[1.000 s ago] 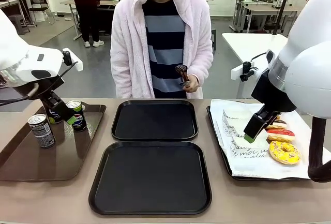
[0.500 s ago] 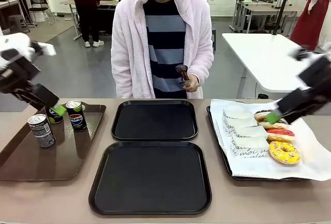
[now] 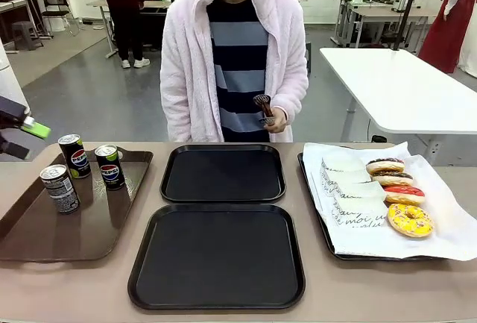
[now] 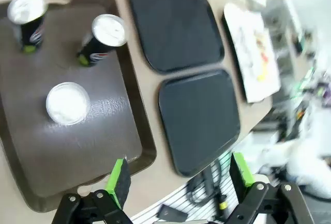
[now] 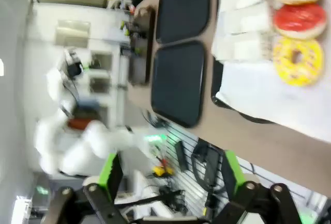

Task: Set up donuts and drinks on trays.
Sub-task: Pick up one Pepsi coke and place it on the Flat Tray.

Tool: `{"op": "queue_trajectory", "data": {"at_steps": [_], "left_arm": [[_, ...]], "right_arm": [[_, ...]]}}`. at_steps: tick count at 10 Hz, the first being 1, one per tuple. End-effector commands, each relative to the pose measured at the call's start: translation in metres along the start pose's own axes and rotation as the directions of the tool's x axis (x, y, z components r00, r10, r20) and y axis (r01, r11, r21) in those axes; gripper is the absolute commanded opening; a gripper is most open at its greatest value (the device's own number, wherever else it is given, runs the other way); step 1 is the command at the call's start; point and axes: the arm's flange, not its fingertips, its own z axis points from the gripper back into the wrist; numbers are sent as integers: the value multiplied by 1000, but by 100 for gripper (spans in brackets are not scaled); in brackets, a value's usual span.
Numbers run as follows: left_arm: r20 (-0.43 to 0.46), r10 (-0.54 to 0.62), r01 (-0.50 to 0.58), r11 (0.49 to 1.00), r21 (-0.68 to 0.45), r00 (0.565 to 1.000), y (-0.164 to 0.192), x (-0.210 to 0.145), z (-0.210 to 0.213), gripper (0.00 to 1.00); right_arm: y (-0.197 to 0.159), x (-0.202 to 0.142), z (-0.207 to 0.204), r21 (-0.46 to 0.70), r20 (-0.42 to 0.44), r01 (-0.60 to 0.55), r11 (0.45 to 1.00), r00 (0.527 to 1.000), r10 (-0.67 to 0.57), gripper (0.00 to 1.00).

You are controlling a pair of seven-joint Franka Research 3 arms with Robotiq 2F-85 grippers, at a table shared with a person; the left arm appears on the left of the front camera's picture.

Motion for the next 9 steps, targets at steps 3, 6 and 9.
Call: {"op": "queue_trajectory", "data": {"at_steps": [3,6,9], "left_arm": [[127,253,-234,961,-144,959,91,0,39,100],[169,334,-296,930,-218,927,119,-21,70,100],[149,355,-325,925,-196,923,121,-26,72,100]], "right_arm": [[-29,23,50,-30,40,87,996,995,-86,100],[-45,11,76,-22,67,106,994,992,-105,100],[-45,8,77,-37,73,132,991,989,-129,100]]}}
